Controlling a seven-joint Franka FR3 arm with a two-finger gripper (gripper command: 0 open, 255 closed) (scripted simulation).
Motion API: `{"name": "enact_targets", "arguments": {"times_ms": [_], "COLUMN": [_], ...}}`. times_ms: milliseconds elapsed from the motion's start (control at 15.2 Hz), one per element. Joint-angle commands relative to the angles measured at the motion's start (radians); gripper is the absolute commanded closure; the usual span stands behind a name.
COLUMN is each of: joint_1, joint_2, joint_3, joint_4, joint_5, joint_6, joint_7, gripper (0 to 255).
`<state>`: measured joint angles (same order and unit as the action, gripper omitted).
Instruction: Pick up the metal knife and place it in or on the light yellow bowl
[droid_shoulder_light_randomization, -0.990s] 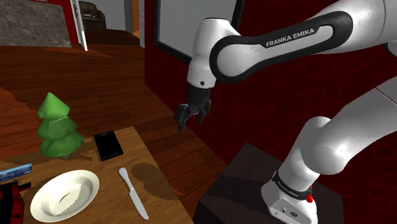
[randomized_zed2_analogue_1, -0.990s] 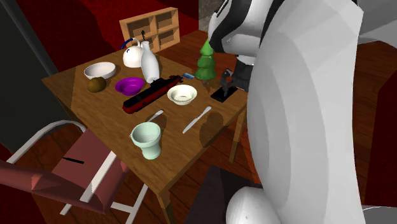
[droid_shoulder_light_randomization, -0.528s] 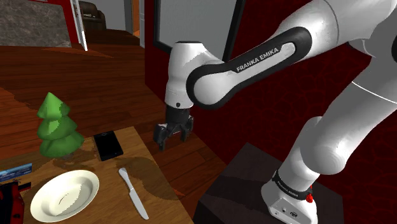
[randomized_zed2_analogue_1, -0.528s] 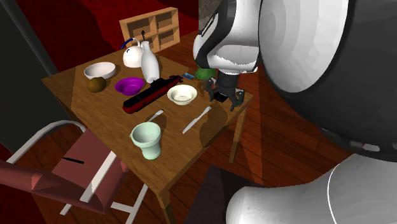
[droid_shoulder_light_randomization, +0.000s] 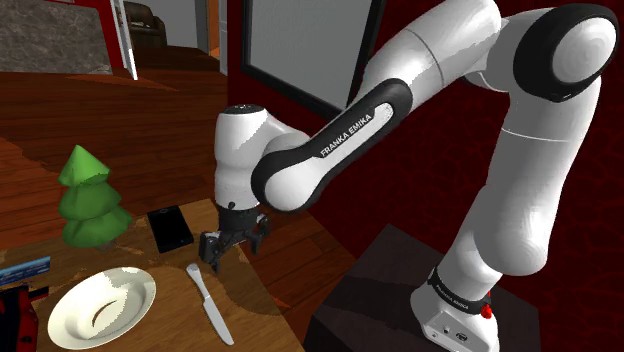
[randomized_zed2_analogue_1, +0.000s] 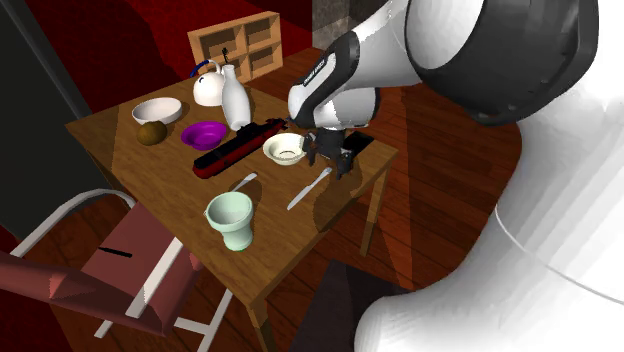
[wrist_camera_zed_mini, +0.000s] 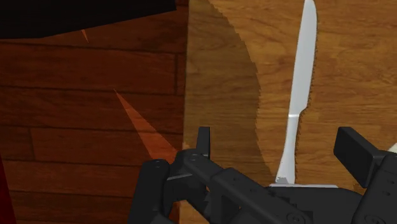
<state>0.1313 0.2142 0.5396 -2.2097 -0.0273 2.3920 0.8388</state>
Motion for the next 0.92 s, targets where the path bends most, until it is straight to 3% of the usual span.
{"name": "enact_targets", "arguments": {"times_ms": [0, 330, 858], "joint_1": [0.033, 0.138, 0.173], "joint_2": [0.085, 0.290, 0.370], "joint_3": [-0.015, -0.072, -0.108], "joint_4": [0.049, 0.214, 0.220], "joint_5": [-0.057, -0.159, -0.200], "joint_6": [0.021, 0.031, 0.103], "joint_7": [0.063, 0.181, 0.208], "gripper": [0, 0, 0]}}
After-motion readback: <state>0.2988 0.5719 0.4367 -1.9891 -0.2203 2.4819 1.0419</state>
